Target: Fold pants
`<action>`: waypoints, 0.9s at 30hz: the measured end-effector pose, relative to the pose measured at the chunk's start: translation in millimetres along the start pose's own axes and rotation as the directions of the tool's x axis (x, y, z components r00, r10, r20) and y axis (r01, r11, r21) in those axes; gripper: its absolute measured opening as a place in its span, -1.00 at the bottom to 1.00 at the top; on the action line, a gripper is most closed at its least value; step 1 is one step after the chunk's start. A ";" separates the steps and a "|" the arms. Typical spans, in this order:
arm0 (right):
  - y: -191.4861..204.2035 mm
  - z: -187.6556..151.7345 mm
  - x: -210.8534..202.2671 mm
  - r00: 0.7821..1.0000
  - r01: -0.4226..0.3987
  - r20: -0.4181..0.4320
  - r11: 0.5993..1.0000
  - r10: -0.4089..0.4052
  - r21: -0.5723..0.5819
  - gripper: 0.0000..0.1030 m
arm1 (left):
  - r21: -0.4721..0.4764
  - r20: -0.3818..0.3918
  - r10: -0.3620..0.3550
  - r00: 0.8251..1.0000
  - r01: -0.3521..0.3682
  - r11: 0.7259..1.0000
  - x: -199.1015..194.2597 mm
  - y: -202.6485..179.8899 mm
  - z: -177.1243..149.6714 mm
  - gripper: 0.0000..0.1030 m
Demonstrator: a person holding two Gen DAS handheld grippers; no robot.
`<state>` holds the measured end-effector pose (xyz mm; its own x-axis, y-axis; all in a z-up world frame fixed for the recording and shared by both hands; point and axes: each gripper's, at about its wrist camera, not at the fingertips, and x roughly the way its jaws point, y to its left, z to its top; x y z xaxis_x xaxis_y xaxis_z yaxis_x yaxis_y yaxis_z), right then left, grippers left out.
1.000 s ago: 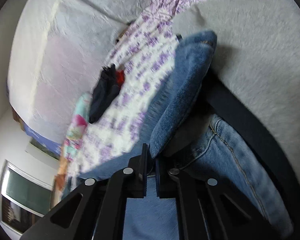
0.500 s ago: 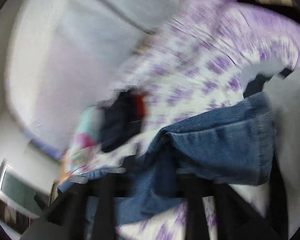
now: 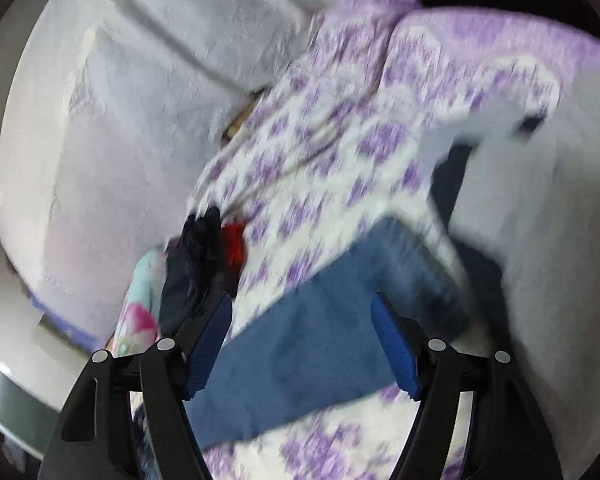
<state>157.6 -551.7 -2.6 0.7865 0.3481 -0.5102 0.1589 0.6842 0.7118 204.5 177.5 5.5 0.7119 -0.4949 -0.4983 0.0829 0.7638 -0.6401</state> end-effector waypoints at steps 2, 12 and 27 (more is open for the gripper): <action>14.2 -17.8 18.9 0.996 -0.010 -0.091 0.996 0.002 -0.086 0.42 | 0.028 -0.042 -0.099 0.994 0.101 0.995 -1.1 -10.4 -5.7 0.67; 50.7 -53.9 53.3 0.895 0.399 -0.004 0.804 -0.446 -0.441 0.46 | 0.383 -0.114 0.433 0.894 -0.363 0.849 60.9 -53.1 -61.5 0.65; 182.5 -173.1 147.8 0.890 0.194 -0.155 0.664 -0.429 -0.722 0.93 | 0.356 -0.069 0.462 0.884 -0.410 0.840 60.5 -45.4 -57.2 0.90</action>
<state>199.6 -264.5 -31.6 0.5387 0.1155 -0.8345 -0.1726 0.9847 0.0249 204.0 89.2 -29.0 0.6198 -0.1138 -0.7765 0.0256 0.9918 -0.1249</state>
